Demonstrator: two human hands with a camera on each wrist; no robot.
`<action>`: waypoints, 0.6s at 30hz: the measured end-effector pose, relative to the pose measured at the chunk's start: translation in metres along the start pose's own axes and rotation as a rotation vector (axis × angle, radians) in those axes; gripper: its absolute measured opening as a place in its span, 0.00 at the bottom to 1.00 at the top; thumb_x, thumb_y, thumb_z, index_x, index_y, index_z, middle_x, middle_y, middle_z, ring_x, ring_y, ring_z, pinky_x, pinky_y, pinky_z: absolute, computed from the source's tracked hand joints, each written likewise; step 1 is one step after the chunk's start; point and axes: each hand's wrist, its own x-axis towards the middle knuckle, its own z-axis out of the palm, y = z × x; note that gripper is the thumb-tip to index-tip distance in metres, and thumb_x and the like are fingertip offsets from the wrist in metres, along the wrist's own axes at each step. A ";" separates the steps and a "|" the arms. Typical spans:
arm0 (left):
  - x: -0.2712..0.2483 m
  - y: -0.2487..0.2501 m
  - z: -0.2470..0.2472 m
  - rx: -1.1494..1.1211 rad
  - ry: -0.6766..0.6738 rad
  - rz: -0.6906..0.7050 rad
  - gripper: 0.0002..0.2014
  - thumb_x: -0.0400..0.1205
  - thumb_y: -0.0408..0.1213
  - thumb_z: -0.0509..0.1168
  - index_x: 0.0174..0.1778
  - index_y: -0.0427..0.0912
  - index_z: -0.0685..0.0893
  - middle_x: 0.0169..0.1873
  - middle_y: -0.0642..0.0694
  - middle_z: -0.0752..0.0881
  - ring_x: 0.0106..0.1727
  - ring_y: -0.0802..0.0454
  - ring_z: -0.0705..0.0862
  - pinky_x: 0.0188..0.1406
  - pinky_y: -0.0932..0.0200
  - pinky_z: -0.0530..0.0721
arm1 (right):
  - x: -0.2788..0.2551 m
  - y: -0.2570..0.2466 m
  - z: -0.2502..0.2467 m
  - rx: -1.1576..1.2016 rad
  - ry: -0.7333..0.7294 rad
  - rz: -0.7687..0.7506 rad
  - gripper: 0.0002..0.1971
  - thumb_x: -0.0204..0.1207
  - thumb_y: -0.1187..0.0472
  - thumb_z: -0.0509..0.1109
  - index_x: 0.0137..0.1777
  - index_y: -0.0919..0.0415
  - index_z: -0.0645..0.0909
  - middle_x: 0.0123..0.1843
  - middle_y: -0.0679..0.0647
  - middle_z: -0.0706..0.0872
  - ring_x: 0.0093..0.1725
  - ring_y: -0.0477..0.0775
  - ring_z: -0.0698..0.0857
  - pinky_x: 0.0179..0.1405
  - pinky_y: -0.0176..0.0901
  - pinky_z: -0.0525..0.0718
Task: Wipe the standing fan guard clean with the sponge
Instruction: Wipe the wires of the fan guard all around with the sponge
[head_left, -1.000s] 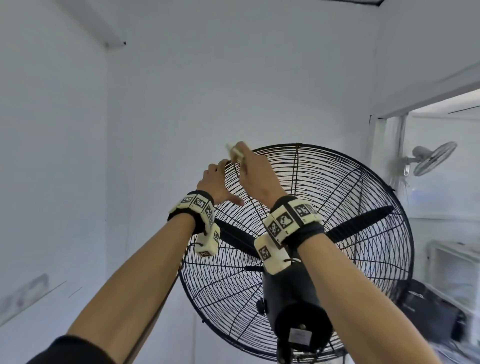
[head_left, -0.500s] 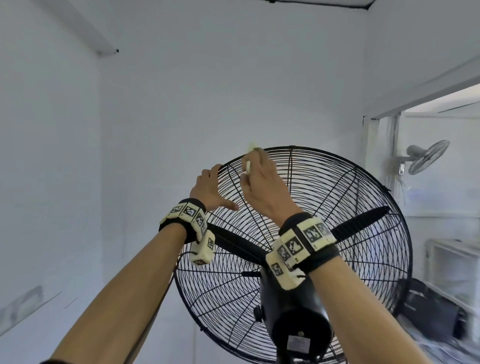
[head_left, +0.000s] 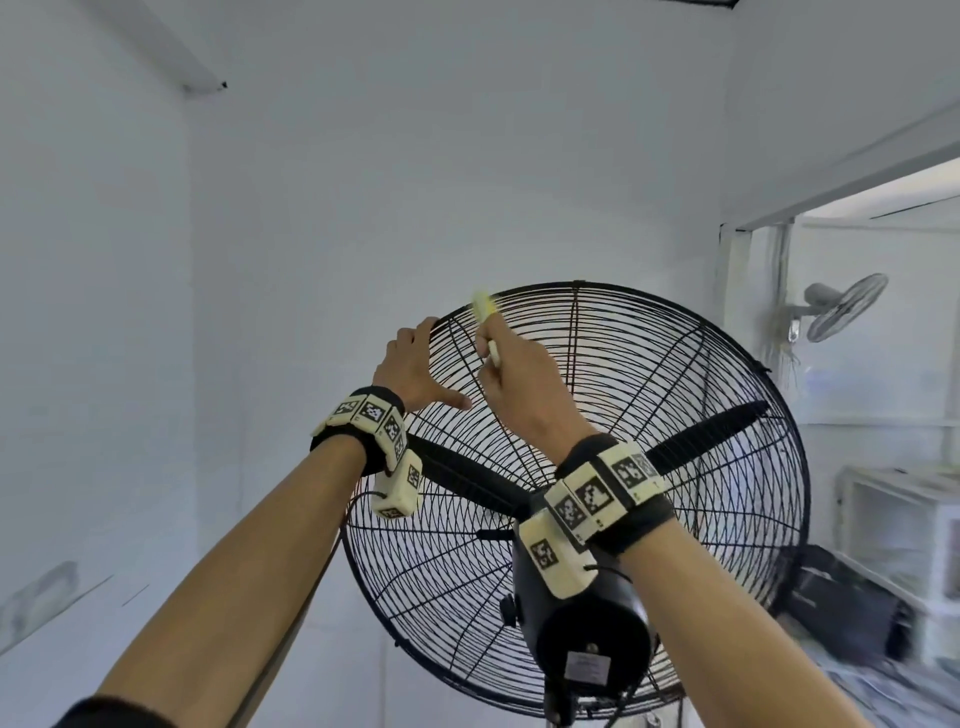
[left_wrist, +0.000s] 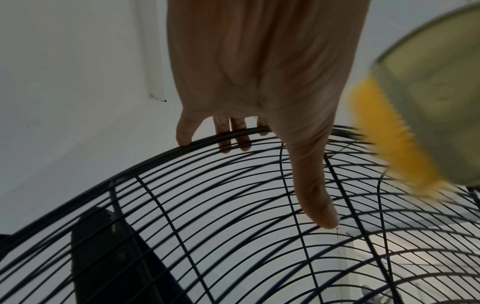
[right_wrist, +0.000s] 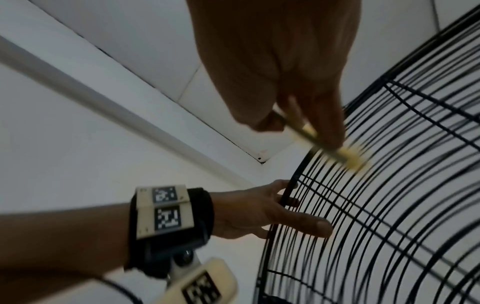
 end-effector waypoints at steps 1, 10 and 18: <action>-0.001 0.002 -0.001 -0.006 -0.006 0.004 0.68 0.61 0.54 0.90 0.91 0.49 0.53 0.83 0.39 0.65 0.83 0.38 0.65 0.79 0.37 0.74 | -0.001 0.002 -0.001 -0.069 0.093 0.067 0.12 0.83 0.70 0.66 0.63 0.61 0.72 0.58 0.61 0.84 0.39 0.54 0.84 0.37 0.54 0.83; 0.000 0.003 -0.002 0.016 0.017 -0.002 0.64 0.63 0.51 0.89 0.90 0.49 0.56 0.80 0.37 0.69 0.80 0.36 0.70 0.76 0.38 0.76 | -0.016 0.000 0.019 -0.172 -0.196 0.046 0.17 0.79 0.77 0.64 0.62 0.60 0.71 0.84 0.66 0.66 0.57 0.65 0.85 0.54 0.53 0.89; -0.004 0.003 0.000 -0.017 0.007 0.009 0.68 0.59 0.55 0.90 0.90 0.50 0.55 0.81 0.38 0.67 0.82 0.37 0.68 0.78 0.36 0.75 | -0.013 0.000 0.009 -0.333 0.133 0.322 0.22 0.80 0.71 0.70 0.71 0.61 0.69 0.85 0.65 0.64 0.64 0.70 0.82 0.54 0.60 0.90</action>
